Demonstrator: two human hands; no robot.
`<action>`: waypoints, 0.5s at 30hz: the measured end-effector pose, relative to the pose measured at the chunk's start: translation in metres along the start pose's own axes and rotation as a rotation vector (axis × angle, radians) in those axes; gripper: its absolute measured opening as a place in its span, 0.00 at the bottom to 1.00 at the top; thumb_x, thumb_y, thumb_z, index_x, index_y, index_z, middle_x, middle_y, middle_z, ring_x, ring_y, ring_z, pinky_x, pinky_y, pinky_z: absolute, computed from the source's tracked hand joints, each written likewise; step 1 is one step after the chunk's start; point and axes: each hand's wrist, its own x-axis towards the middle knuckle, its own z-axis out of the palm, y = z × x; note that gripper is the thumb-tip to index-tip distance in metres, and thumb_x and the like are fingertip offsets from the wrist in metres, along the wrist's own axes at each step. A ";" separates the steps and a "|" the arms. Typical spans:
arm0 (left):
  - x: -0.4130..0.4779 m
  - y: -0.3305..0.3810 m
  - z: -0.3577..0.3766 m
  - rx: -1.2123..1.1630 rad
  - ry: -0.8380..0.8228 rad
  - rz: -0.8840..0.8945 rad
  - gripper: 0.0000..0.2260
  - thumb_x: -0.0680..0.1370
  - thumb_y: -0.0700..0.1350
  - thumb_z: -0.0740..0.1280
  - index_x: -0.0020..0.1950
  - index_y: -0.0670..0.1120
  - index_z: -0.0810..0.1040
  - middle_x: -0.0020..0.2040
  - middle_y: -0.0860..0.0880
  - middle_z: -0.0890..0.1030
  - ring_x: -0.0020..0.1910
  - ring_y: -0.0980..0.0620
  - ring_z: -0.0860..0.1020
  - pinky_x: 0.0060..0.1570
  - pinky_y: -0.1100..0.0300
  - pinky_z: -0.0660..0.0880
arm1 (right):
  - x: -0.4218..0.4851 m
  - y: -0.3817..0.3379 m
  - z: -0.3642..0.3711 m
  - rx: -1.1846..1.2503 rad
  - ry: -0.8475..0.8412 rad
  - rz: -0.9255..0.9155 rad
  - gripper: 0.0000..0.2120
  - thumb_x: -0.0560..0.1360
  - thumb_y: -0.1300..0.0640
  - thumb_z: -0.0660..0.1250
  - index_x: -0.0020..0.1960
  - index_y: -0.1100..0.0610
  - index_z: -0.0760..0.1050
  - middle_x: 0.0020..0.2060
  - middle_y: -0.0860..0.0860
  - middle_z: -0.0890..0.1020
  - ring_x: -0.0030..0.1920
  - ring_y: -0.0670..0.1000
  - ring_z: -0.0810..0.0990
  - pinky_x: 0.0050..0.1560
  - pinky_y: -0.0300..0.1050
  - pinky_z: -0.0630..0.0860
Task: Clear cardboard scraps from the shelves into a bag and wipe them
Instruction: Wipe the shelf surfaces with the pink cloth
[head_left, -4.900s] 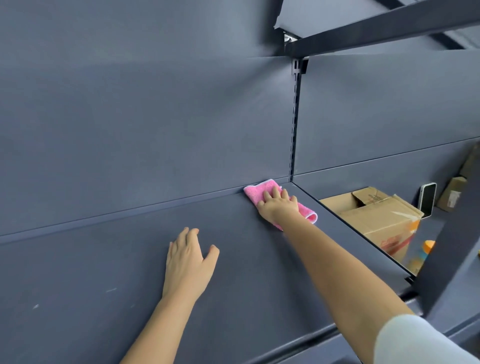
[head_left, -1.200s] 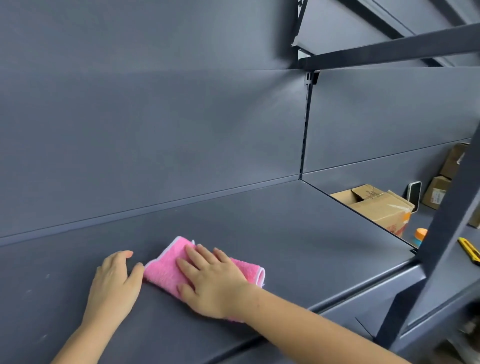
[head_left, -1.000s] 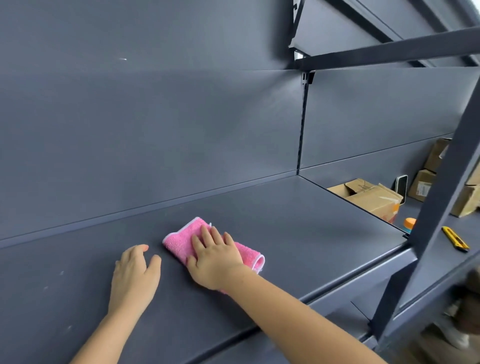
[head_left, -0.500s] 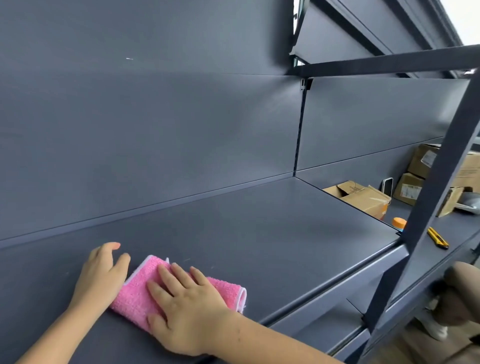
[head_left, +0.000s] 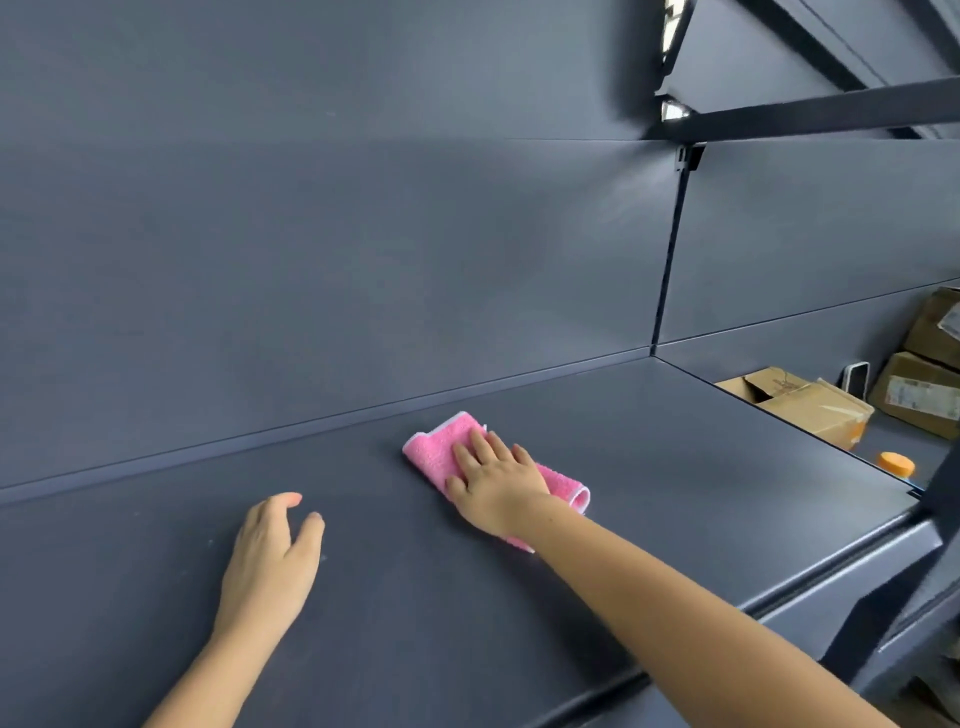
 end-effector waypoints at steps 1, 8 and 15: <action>0.000 0.000 0.000 -0.021 0.004 -0.005 0.16 0.79 0.44 0.58 0.67 0.43 0.68 0.69 0.47 0.69 0.66 0.48 0.68 0.61 0.50 0.63 | 0.013 -0.003 0.000 0.005 0.003 0.014 0.27 0.80 0.48 0.43 0.76 0.55 0.46 0.77 0.54 0.45 0.76 0.54 0.42 0.74 0.55 0.43; 0.004 -0.005 0.002 -0.027 0.024 0.019 0.17 0.79 0.44 0.58 0.68 0.44 0.67 0.69 0.49 0.68 0.69 0.50 0.65 0.64 0.55 0.63 | 0.078 -0.040 0.003 -0.006 0.007 0.048 0.27 0.79 0.49 0.43 0.76 0.56 0.48 0.76 0.55 0.46 0.76 0.56 0.43 0.73 0.57 0.44; 0.007 -0.005 0.003 -0.017 0.051 0.068 0.17 0.79 0.42 0.59 0.68 0.40 0.67 0.69 0.44 0.68 0.69 0.47 0.64 0.66 0.57 0.59 | 0.076 -0.108 0.006 -0.021 -0.020 -0.123 0.26 0.80 0.49 0.44 0.76 0.56 0.50 0.76 0.56 0.47 0.76 0.57 0.44 0.74 0.58 0.44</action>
